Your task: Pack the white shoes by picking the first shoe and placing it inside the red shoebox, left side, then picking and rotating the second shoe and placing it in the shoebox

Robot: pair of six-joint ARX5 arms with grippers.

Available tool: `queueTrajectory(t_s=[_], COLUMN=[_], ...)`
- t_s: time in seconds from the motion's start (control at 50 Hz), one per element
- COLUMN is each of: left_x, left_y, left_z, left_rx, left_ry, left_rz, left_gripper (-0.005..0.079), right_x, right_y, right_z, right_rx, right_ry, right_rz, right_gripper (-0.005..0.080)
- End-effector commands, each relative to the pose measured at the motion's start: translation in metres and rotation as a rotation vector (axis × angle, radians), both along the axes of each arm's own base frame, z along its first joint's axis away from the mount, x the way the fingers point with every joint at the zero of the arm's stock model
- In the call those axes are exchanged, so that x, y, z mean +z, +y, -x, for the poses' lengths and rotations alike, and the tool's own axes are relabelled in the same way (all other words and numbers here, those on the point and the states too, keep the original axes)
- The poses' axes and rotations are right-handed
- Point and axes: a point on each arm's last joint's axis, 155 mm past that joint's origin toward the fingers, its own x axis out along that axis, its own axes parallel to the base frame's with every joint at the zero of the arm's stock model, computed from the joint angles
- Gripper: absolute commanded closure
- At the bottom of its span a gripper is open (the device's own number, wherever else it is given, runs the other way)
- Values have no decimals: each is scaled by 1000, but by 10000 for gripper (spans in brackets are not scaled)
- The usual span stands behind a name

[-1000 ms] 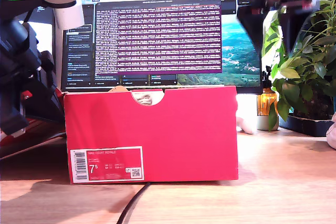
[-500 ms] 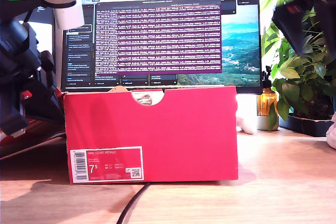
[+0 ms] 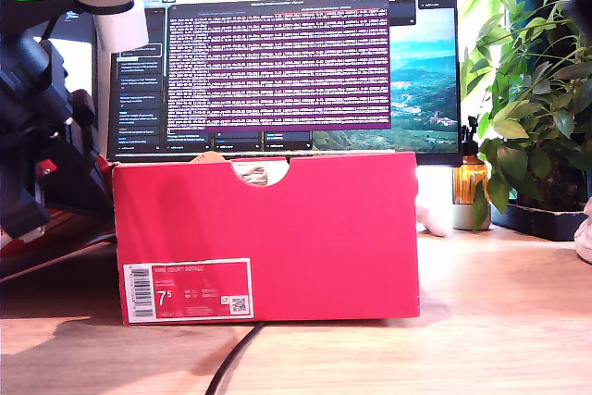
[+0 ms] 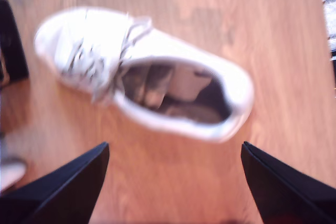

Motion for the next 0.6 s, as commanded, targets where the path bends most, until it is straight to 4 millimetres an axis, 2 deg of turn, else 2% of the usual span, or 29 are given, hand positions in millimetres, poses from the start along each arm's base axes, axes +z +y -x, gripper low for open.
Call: queueTrajectory(t_s=[0.0, 0.14, 0.34, 0.58], left_x=[4, 4, 4, 3], left_y=[-4, -4, -4, -5], left_z=[-3, -3, -2, -2], left_rx=[2, 2, 1, -4], left_ry=[-6, -6, -5, -1], left_rz=[20, 20, 20, 23], left_gripper=[760, 760, 760, 760], right_x=[-16, -29, -57, -81], right_y=[-1, 1, 20, 10], right_z=[8, 7, -5, 5], right_rx=[-94, -93, -81, -108], right_ry=[31, 34, -2, 33], right_rz=[-5, -10, -111, -102], right_gripper=[15, 15, 15, 15])
